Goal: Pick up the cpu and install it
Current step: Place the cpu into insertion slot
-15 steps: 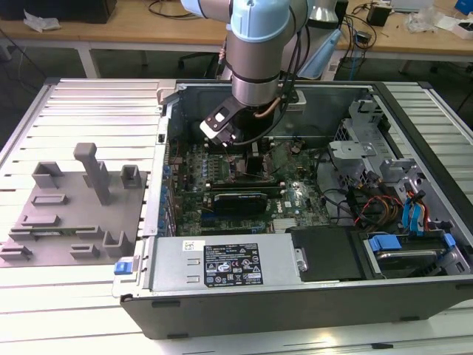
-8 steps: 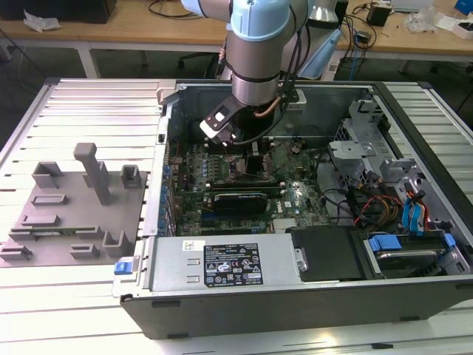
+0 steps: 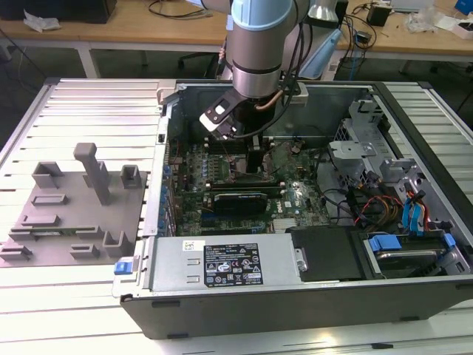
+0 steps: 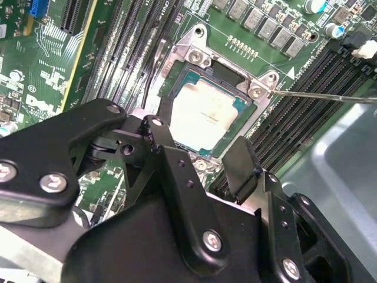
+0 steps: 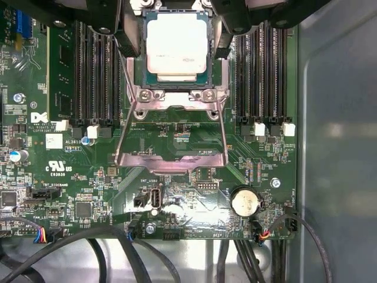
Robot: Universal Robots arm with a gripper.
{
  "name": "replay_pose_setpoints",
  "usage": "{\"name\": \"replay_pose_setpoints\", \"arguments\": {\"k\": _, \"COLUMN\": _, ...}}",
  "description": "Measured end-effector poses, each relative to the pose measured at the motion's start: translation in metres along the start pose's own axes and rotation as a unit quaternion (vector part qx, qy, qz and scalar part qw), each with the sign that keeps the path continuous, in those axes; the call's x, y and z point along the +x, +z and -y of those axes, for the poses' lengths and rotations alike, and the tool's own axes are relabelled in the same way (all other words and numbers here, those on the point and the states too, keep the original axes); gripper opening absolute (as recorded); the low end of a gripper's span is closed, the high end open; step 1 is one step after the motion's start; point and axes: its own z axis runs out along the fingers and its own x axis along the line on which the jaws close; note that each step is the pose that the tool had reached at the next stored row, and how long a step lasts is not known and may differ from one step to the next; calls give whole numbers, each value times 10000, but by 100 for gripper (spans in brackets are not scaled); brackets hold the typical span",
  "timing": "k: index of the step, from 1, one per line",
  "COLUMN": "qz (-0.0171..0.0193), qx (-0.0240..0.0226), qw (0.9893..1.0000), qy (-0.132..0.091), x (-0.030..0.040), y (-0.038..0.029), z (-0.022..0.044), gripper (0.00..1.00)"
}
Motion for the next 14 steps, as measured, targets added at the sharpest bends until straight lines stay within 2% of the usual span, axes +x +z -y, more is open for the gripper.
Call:
{"name": "replay_pose_setpoints", "arguments": {"k": 3, "qz": 0, "qx": 0, "qw": 10000, "qy": 0, "x": 0, "y": -1, "z": 0, "gripper": 60}}
{"name": "replay_pose_setpoints", "arguments": {"k": 5, "qz": 0, "qx": 0, "qw": 10000, "qy": 0, "x": 0, "y": -3, "z": 0, "gripper": 47}}
{"name": "replay_pose_setpoints", "arguments": {"k": 6, "qz": 0, "qx": 0, "qw": 10000, "qy": 0, "x": 0, "y": -3, "z": 0, "gripper": 47}}
{"name": "replay_pose_setpoints", "arguments": {"k": 7, "qz": 0, "qx": 0, "qw": 10000, "qy": 0, "x": 0, "y": -4, "z": 0, "gripper": 35}}
{"name": "replay_pose_setpoints", "arguments": {"k": 9, "qz": 0, "qx": 0, "qw": 10000, "qy": 0, "x": 0, "y": -5, "z": 0, "gripper": 23}}
{"name": "replay_pose_setpoints", "arguments": {"k": 10, "qz": 0, "qx": 0, "qw": 10000, "qy": 0, "x": 0, "y": -6, "z": 0, "gripper": 23}}
{"name": "replay_pose_setpoints", "arguments": {"k": 12, "qz": 0, "qx": 0, "qw": 10000, "qy": 0, "x": 0, "y": -7, "z": 0, "gripper": 11}}
{"name": "replay_pose_setpoints", "arguments": {"k": 14, "qz": 0, "qx": 0, "qw": 10000, "qy": 0, "x": 0, "y": -8, "z": 0, "gripper": 11}}
